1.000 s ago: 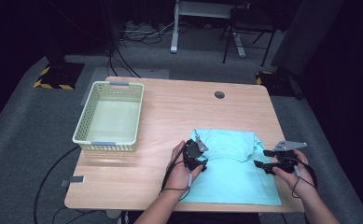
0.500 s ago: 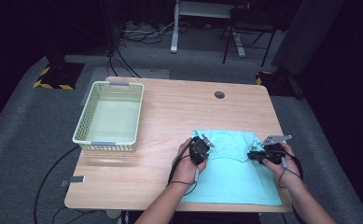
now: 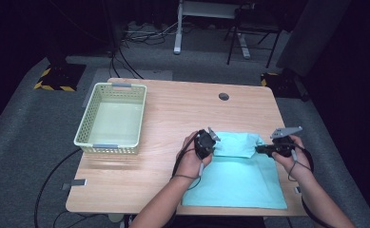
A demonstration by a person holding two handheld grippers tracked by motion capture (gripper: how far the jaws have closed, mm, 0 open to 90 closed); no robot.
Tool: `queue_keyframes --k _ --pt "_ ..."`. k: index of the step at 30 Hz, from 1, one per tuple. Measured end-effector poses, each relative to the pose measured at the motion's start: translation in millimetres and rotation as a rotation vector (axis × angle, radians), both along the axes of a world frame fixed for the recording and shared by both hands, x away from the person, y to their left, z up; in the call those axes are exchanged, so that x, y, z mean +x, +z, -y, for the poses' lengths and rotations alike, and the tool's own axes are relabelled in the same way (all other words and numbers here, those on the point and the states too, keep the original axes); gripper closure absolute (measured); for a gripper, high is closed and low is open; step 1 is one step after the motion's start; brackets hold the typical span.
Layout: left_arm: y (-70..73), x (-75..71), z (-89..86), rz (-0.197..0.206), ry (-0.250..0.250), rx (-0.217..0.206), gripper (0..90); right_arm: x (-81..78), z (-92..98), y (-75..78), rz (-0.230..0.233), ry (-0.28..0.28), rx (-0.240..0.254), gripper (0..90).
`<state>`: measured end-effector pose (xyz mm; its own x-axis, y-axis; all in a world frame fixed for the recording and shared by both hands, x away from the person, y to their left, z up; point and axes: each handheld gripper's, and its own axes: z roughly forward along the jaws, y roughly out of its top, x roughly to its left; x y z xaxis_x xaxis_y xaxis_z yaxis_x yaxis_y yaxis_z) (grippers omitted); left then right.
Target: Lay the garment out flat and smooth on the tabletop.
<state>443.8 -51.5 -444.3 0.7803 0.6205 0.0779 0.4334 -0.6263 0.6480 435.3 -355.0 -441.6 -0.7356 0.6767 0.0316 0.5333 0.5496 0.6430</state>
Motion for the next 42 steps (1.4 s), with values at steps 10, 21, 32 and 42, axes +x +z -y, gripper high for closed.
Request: queue_keyframes --k 10,21,32,42 --pt "37.6 32.4 -0.7 0.170 0.140 -0.024 49.1 44.5 -0.4 26.8 0.182 -0.261 0.143 41.0" --pt "-35.1 -31.0 -5.5 0.033 0.008 0.017 42.9 -13.0 -2.1 -36.2 0.035 -0.030 0.049 36.9" --pt "-45.5 -55.3 -4.0 -0.002 -0.070 -0.003 49.6 -41.4 -0.4 -56.7 0.090 -0.011 0.051 35.5" --pt "-48.4 -104.1 3.7 -0.016 -0.131 -0.041 51.6 -87.2 17.5 -61.7 0.122 0.001 0.090 35.8"
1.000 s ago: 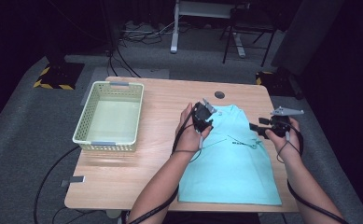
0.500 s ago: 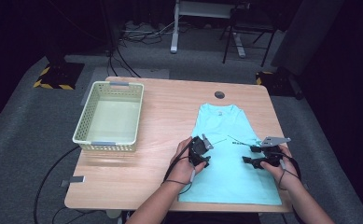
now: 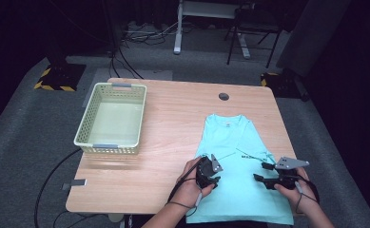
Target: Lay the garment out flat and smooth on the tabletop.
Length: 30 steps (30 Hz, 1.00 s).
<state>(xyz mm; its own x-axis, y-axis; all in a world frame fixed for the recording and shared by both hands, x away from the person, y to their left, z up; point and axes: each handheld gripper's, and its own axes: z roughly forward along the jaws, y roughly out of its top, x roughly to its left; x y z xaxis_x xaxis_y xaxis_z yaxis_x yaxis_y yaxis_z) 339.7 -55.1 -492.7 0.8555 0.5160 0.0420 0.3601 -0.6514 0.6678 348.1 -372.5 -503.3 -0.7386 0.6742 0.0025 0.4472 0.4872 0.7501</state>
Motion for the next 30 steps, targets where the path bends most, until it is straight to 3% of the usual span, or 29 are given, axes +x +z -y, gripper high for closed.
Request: queue_keyframes --k 2,7,14,21,30 --pt "-4.3 -7.9 -2.0 0.022 0.006 -0.040 51.5 -7.4 2.2 -0.1 0.000 0.003 0.001 36.1" --pt "-9.8 -9.4 -7.5 0.016 0.023 -0.102 50.7 -11.5 3.4 -0.2 0.001 -0.001 0.002 36.9" --pt "-9.8 -10.0 -7.2 0.017 0.036 -0.102 48.8 -12.6 3.5 -0.2 0.002 -0.006 0.005 37.0" --pt "-4.4 -10.5 -0.9 -0.019 0.070 -0.082 40.6 -12.3 3.9 -0.1 -0.001 -0.006 0.009 37.1" --pt "20.2 -3.9 -0.7 -0.001 0.091 -0.073 39.7 -12.0 4.3 -0.1 -0.001 -0.002 0.008 37.0"
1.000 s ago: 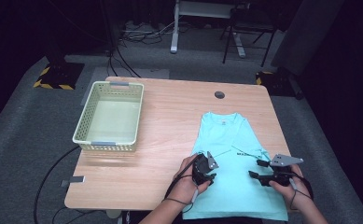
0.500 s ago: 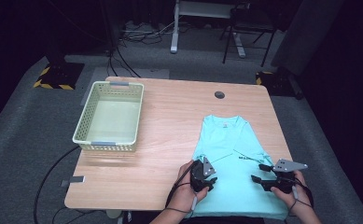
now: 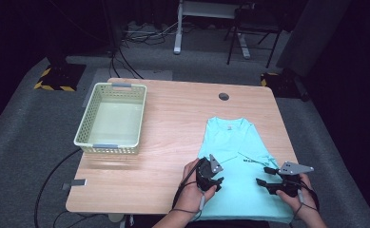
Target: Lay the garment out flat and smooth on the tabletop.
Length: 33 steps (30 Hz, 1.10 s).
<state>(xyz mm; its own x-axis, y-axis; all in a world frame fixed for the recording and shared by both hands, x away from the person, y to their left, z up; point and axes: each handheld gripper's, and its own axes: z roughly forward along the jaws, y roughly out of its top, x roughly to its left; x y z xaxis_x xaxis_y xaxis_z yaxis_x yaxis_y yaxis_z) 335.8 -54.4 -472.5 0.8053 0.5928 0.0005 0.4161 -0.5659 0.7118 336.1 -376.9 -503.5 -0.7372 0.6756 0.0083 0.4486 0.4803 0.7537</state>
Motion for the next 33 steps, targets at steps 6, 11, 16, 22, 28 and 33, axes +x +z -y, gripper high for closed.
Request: queue_keyframes --k 6,11,16,22,28,33 --pt "14.5 7.7 2.9 0.013 -0.006 0.001 39.4 0.2 0.2 0.0 0.000 0.002 0.001 37.0" --pt "22.6 15.5 5.8 0.021 -0.017 0.016 38.2 0.1 0.2 0.0 0.000 0.002 0.001 37.1" --pt "30.6 25.1 10.0 0.039 -0.027 0.026 38.5 -0.4 0.0 -0.1 0.003 0.002 -0.002 37.2" --pt "33.6 35.3 19.3 0.057 -0.034 0.045 38.7 -0.6 -0.1 -0.1 0.003 0.001 -0.002 37.2" --pt "35.4 44.8 26.1 0.062 -0.032 0.044 39.2 -0.6 0.0 -0.1 0.004 0.001 -0.002 37.2" --pt "34.5 52.8 32.2 0.080 -0.045 0.045 39.2 -0.6 0.0 -0.2 0.004 0.001 -0.002 37.2"
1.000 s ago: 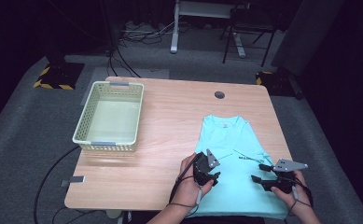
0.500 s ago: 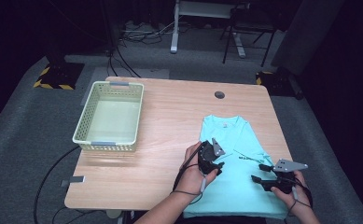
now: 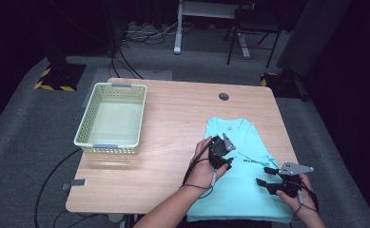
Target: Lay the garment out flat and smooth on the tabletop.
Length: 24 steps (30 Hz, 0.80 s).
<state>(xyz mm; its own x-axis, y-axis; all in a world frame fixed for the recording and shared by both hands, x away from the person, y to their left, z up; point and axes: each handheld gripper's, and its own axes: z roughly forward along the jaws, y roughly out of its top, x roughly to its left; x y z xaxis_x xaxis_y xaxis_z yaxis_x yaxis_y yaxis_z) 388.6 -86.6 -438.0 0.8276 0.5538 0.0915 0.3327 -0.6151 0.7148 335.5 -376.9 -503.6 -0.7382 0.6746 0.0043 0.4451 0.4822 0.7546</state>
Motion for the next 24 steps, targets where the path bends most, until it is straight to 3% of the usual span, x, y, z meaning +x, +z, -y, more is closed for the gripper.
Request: queue_keyframes --k 7,13,17,22,24 --pt "-16.9 18.2 11.6 -0.003 0.009 -0.018 39.2 0.0 0.0 0.0 0.000 0.001 0.000 37.3" --pt "-28.5 24.5 24.1 -0.023 -0.011 -0.011 40.7 0.0 0.0 0.0 0.000 0.001 -0.001 37.2" --pt "-34.2 25.2 29.4 -0.041 -0.014 0.008 48.7 0.0 0.0 0.0 0.000 0.001 -0.001 37.2" --pt "-48.9 26.8 36.4 -0.053 -0.013 0.075 62.6 -0.1 -0.1 0.0 0.000 0.000 -0.001 37.3" --pt "-51.8 27.0 36.0 -0.057 -0.026 0.059 70.0 -0.2 -0.1 0.0 0.000 -0.001 0.000 37.3"
